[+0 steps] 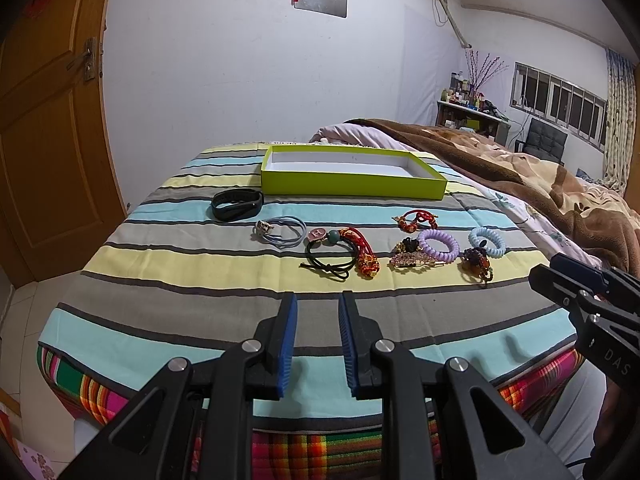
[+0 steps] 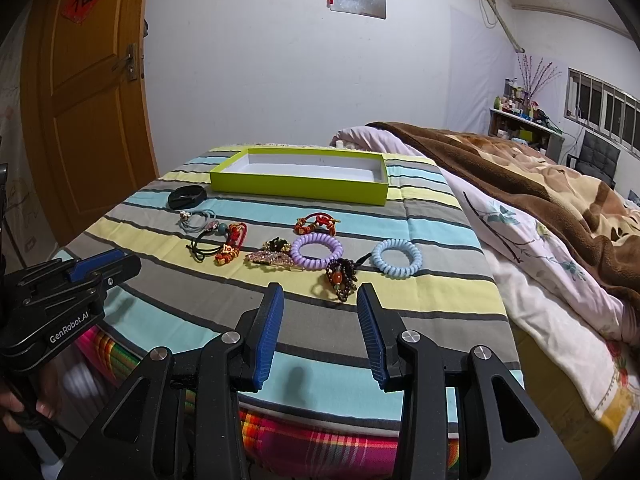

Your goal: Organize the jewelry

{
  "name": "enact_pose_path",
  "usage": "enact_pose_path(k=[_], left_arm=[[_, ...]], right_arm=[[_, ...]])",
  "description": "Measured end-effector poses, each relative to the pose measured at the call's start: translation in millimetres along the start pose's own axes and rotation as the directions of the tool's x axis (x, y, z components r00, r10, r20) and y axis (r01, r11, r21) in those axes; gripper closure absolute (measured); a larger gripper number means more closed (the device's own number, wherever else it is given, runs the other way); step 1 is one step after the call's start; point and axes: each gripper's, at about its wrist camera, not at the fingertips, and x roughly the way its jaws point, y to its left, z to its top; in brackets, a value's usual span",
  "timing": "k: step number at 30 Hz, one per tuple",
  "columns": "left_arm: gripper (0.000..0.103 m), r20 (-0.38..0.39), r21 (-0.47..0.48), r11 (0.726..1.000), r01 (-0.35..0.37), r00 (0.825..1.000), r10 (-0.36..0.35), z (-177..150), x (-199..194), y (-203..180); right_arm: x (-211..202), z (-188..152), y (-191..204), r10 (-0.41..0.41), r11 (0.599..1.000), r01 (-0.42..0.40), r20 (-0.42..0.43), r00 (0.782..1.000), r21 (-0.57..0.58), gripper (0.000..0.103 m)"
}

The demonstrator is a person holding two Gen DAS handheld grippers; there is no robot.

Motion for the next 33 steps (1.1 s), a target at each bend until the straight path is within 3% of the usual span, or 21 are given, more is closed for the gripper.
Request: enact_pose_path(k=[33], left_arm=[[0.081, -0.006, -0.005, 1.000, 0.010, 1.000, -0.010, -1.1, -1.6, -3.5]], right_arm=[[-1.3, 0.4, 0.4, 0.000, 1.000, 0.000, -0.001, 1.000, 0.000, 0.064]])
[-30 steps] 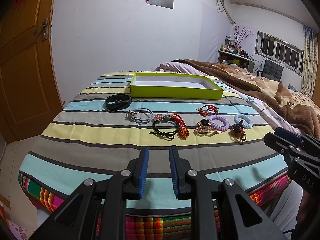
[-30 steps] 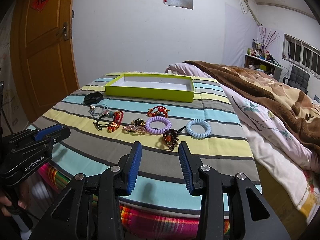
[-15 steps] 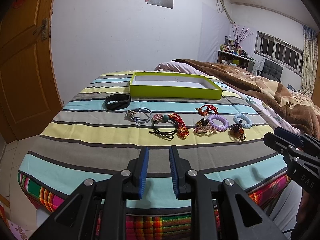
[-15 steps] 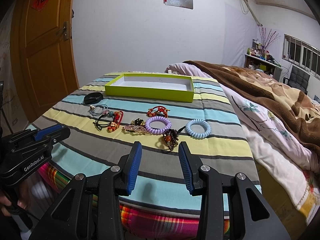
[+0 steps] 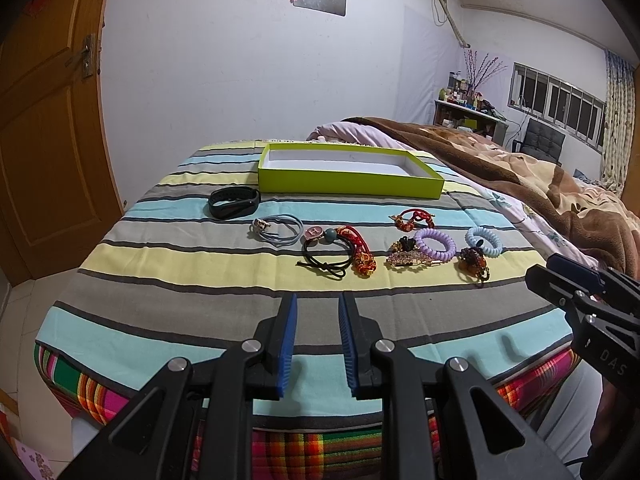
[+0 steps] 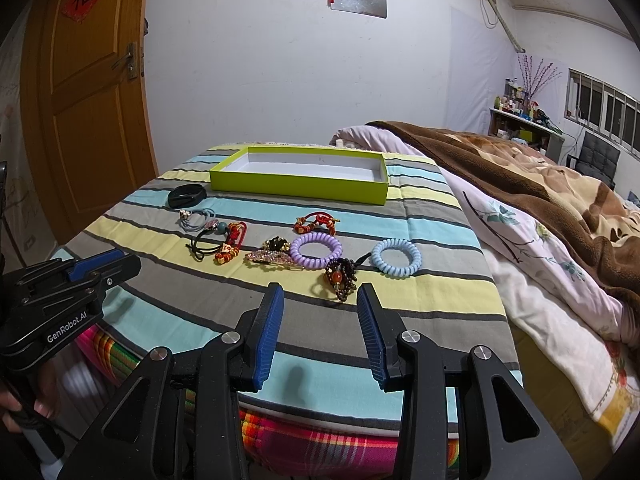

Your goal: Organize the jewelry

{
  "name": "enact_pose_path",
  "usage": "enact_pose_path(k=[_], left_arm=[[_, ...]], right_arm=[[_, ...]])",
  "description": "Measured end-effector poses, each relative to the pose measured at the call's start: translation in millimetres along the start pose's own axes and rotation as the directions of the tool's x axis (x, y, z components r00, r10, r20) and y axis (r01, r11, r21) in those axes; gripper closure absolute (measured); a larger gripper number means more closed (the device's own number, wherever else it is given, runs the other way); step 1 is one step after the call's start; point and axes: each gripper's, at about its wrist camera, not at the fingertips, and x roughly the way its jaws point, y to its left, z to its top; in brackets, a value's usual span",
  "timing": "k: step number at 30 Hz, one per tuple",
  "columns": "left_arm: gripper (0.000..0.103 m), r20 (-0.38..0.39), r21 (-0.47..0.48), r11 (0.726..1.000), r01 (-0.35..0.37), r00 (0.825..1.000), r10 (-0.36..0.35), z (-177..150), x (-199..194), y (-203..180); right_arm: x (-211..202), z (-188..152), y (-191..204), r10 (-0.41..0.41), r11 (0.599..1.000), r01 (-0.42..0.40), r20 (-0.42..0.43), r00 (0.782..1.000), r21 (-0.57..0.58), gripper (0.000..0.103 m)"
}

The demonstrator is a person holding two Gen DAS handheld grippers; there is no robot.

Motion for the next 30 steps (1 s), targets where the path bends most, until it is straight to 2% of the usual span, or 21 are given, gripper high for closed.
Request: enact_pose_path(k=[17, 30], left_arm=[[0.081, -0.015, -0.001, 1.000, 0.024, 1.000, -0.024, 8, 14, 3], [0.081, -0.066, -0.013, 0.999, 0.030, 0.997, -0.031, 25, 48, 7]], right_arm=[[5, 6, -9, -0.013, 1.000, 0.013, -0.017, 1.000, 0.019, 0.064], [52, 10, -24, 0.007, 0.998, -0.001, -0.096, 0.995, 0.060, 0.064]])
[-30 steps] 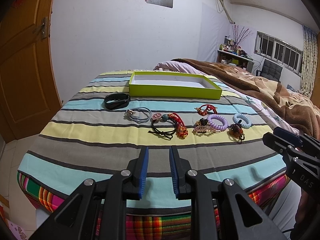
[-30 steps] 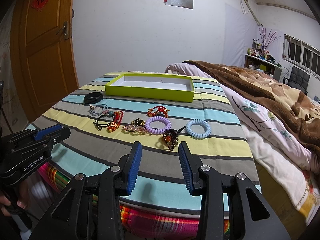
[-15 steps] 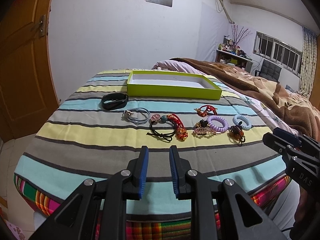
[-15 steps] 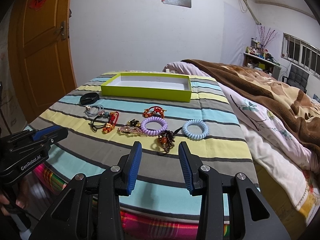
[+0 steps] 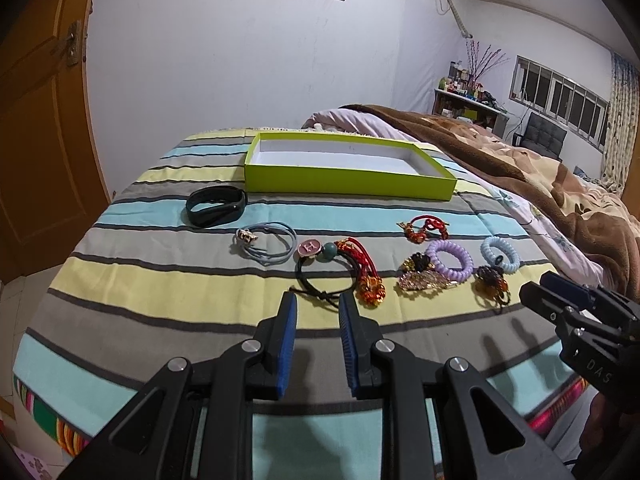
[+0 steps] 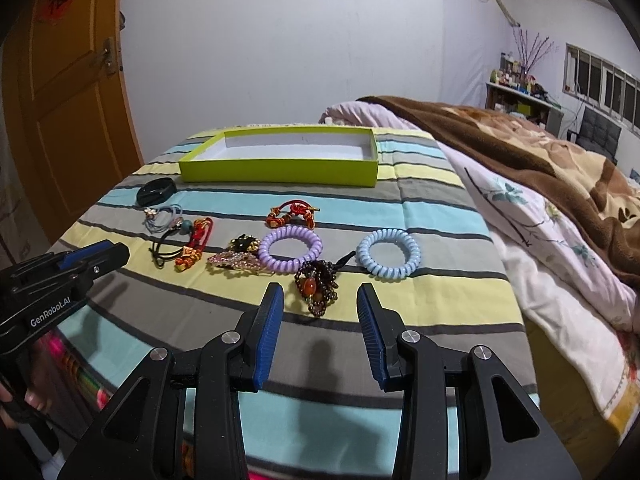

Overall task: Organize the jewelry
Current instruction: 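Grasp the black beaded hair tie with the left tool while the right tool grasps the dark beaded brooch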

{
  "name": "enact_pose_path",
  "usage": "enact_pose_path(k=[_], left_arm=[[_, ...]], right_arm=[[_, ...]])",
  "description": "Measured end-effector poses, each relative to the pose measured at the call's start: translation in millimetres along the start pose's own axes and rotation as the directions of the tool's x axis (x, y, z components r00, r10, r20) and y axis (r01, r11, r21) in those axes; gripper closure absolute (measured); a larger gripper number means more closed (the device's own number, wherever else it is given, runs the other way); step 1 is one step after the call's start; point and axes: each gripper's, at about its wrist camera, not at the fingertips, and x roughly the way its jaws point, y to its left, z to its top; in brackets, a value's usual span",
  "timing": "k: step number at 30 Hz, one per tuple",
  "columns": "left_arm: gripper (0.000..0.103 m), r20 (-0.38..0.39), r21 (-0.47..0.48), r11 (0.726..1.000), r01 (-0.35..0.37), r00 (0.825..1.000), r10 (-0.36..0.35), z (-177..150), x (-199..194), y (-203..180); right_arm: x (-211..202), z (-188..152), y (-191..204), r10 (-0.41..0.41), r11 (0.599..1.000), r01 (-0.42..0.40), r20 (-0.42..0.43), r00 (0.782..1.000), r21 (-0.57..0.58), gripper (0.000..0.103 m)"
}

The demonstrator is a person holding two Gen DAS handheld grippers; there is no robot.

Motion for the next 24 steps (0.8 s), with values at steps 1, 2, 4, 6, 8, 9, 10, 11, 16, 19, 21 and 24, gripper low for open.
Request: enact_pose_path(k=[1, 2, 4, 6, 8, 9, 10, 11, 16, 19, 21, 24], left_arm=[[0.081, -0.005, 0.000, 1.000, 0.000, 1.000, 0.000, 1, 3, 0], [0.080, -0.013, 0.000, 1.000, 0.000, 1.000, 0.000, 3, 6, 1], [0.077, -0.031, -0.003, 1.000, 0.001, 1.000, -0.002, 6, 14, 2], [0.077, -0.050, -0.011, 1.000, 0.002, 0.999, -0.002, 9, 21, 4], [0.077, -0.073, -0.020, 1.000, 0.000, 0.997, -0.002, 12, 29, 7], [0.077, -0.083, -0.027, 1.000, 0.002, 0.997, -0.004, 13, 32, 8], [0.077, -0.098, -0.033, 0.999, 0.000, 0.995, -0.003, 15, 36, 9], [0.077, -0.110, -0.032, 0.999, -0.007, 0.994, 0.004, 16, 40, 9], [0.077, -0.152, -0.014, 1.000, -0.025, 0.988, 0.022, 19, 54, 6], [0.078, -0.154, 0.012, 0.999, -0.038, 0.987, 0.039, 21, 58, 2], [0.083, -0.153, 0.037, 0.998, -0.047, 0.987, 0.052, 21, 60, -2], [0.094, -0.150, 0.059, 0.997, -0.049, 0.987, 0.057, 21, 60, -5]], right_arm=[[4, 1, -1, 0.004, 1.000, -0.004, -0.008, 1.000, 0.003, 0.064], [8, 3, -1, 0.007, 1.000, -0.007, -0.016, 1.000, 0.007, 0.064], [16, 5, -1, 0.013, 1.000, -0.012, -0.035, 0.999, 0.013, 0.064], [22, 7, -1, 0.020, 1.000, -0.019, -0.052, 0.998, 0.023, 0.064], [28, 9, -1, 0.018, 1.000, -0.016, -0.070, 0.997, 0.026, 0.064], [31, 10, -2, 0.021, 0.999, -0.019, -0.077, 0.997, 0.029, 0.064], [33, 11, -2, 0.023, 0.999, -0.021, -0.081, 0.996, 0.032, 0.064], [35, 12, -2, 0.023, 0.999, -0.020, -0.087, 0.996, 0.033, 0.064], [43, 15, -3, 0.014, 0.999, -0.009, -0.106, 0.994, 0.043, 0.064], [44, 16, -4, 0.013, 0.999, -0.008, -0.106, 0.994, 0.048, 0.068], [45, 17, -4, 0.010, 0.999, -0.005, -0.112, 0.994, 0.046, 0.078], [45, 16, -6, 0.013, 0.999, -0.007, -0.109, 0.994, 0.049, 0.079]])
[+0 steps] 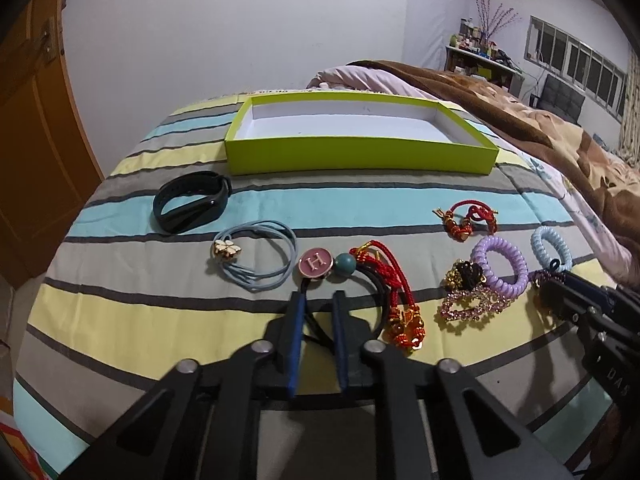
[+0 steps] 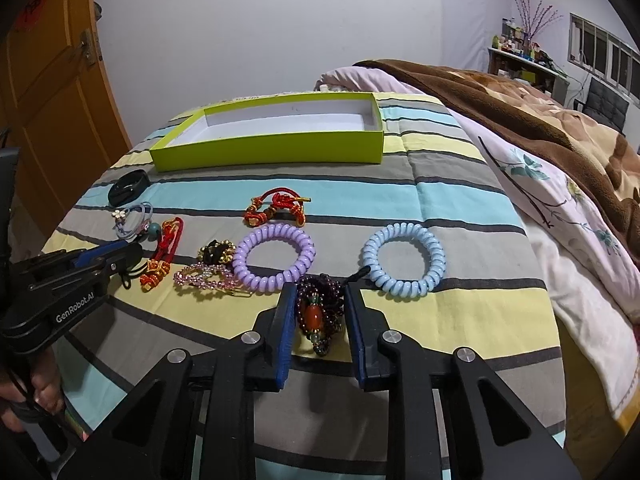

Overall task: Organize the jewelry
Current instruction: 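Grasp the black beaded hair tie with the left tool while the right tool grasps the dark beaded brooch, then carry both items into the green box and open both tools to release them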

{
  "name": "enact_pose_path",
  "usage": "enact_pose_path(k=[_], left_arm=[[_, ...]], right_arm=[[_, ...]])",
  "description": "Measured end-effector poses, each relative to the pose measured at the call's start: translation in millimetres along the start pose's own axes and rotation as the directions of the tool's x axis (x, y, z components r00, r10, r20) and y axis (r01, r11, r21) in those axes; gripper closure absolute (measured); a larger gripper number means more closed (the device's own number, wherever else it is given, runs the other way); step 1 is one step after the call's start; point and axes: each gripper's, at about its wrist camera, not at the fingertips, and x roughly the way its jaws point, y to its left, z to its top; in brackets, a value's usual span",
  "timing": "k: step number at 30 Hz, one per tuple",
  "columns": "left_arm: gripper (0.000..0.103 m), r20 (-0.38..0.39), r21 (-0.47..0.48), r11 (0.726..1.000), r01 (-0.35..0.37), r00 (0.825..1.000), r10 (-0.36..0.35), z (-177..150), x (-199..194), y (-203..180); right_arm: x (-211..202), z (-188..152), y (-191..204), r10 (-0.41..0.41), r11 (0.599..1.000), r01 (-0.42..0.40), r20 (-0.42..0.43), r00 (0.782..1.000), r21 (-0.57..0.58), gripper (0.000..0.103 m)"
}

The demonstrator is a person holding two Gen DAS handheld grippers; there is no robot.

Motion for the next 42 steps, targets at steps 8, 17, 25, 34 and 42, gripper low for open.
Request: enact_pose_path(k=[8, 17, 25, 34, 42], left_arm=[[0.101, 0.029, -0.023, 0.998, 0.054, 0.998, -0.053, -3, -10, 8], [0.101, 0.105, -0.032, 0.995, 0.094, 0.990, -0.090, 0, -37, 16], [0.101, 0.147, -0.017, 0.993, 0.120, 0.982, -0.116, 11, -53, 16], [0.101, 0.195, 0.026, 0.992, 0.121, 0.973, -0.124, 45, -62, 16], [0.101, 0.228, 0.055, 0.994, 0.094, 0.968, -0.105, 88, -49, 17]], right_arm=[[-9, -2, -1, 0.005, 1.000, -0.005, 0.016, 1.000, -0.003, 0.080], [-28, -1, 5, 0.020, 1.000, -0.019, 0.059, 0.998, -0.020, 0.080], [-40, 8, 10, 0.034, 0.999, -0.030, 0.092, 0.995, -0.043, 0.080], [-40, 38, 12, 0.063, 0.996, -0.053, 0.128, 0.990, -0.076, 0.080], [-21, 84, 9, 0.060, 0.993, -0.042, 0.158, 0.986, -0.114, 0.080]])
